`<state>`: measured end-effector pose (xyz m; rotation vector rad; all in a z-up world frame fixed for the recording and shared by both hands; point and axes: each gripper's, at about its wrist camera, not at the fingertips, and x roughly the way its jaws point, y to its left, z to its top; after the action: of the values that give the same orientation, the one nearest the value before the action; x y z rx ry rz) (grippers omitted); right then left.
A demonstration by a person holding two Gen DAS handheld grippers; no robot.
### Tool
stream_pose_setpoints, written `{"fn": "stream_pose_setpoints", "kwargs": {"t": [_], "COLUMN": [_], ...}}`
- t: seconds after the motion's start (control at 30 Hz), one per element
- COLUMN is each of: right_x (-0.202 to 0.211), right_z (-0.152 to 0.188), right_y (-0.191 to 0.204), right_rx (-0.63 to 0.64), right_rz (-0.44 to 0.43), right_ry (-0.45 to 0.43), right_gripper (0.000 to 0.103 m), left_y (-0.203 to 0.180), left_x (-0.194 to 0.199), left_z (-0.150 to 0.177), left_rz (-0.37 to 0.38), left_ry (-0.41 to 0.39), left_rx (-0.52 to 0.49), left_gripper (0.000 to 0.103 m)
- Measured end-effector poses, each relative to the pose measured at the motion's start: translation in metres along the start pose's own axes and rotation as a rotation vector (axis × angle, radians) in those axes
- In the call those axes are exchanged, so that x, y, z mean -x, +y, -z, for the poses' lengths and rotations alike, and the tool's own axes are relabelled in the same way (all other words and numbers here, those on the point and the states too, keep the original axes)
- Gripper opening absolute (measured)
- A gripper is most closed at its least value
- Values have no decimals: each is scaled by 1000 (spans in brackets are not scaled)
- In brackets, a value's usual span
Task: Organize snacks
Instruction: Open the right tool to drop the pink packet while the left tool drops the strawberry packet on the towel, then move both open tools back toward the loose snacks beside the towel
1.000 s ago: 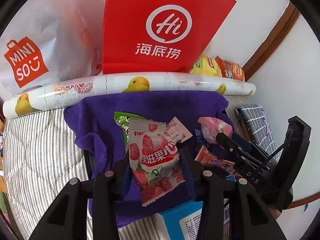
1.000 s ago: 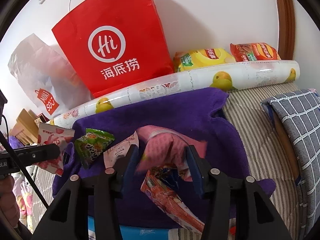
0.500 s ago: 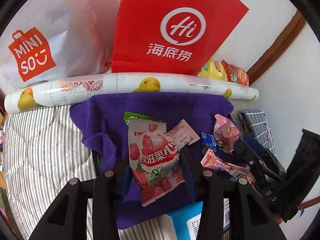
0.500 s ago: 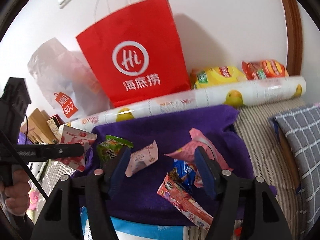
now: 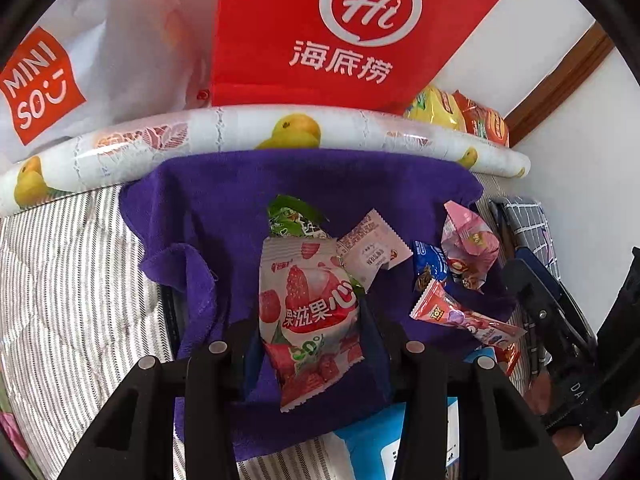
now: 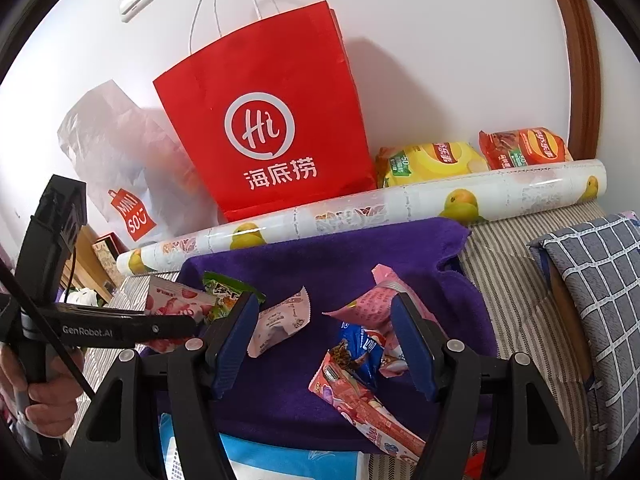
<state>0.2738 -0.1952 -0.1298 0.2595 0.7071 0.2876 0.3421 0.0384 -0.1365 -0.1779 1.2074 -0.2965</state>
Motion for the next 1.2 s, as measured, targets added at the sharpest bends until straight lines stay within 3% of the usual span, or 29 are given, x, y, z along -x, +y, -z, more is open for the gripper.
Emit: {"fn": "stream_pose_setpoints", "kwargs": {"t": [0.47,0.53,0.57,0.67,1.2], "right_x": [-5,-5,-5,-4,13], "right_z": [2,2,2,1,-1], "right_y": [5,5,5,4,11], "right_rx": [7,5,4,4,-13], "right_rz": [0,2,4,9,46], "right_ry": [12,12,11,7,6], "right_gripper": [68,68,68,68,68], "left_y": [-6,-7,-9,-13,-22], "left_x": [-13,-12,-10,-2,47], "left_z": [3,2,2,3,7], "left_rz": [-5,-6,-13,-39,33], "left_ry": [38,44,41,17,-83], "left_rx": [-11,-16,-23,-50,-90], "left_gripper": [42,50,57,64,69]}}
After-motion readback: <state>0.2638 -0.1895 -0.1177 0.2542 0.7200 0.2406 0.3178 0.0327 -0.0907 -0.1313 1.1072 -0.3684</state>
